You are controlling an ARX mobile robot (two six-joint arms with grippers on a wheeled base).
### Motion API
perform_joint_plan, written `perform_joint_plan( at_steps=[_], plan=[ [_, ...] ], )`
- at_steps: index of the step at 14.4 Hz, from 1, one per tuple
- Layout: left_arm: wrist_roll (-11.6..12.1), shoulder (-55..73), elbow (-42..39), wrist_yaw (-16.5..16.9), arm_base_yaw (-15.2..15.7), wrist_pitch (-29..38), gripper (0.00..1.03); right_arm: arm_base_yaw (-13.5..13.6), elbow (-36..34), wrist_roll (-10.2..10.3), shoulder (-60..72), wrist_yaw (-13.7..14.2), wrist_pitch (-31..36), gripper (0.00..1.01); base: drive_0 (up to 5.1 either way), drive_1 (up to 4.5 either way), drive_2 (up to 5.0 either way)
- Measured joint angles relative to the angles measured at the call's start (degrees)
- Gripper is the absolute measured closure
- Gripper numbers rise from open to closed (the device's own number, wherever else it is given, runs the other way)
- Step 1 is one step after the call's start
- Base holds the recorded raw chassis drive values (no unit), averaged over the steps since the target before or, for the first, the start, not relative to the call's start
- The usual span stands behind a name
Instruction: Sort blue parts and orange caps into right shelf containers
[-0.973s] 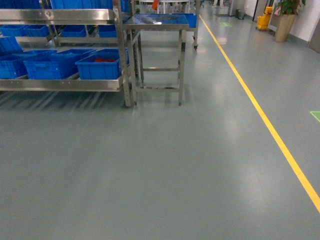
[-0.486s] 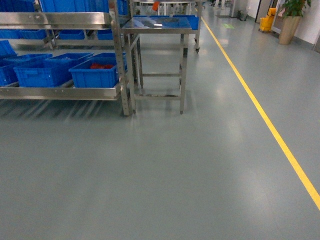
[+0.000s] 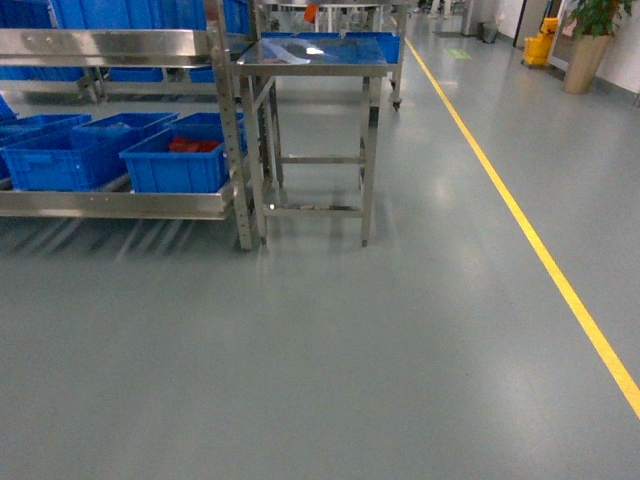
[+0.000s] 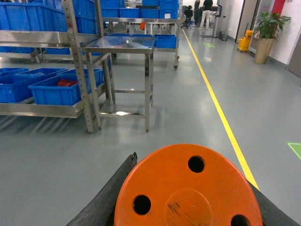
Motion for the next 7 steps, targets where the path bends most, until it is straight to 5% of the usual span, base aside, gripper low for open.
perform_joint_plan(
  at_steps=[7],
  plan=[
    [0.0, 0.0, 0.0, 0.0, 0.0, 0.09, 0.59, 0.0, 0.0, 0.0, 0.0, 0.0, 0.02, 0.57, 0.0, 4.27, -4.3]
  ],
)
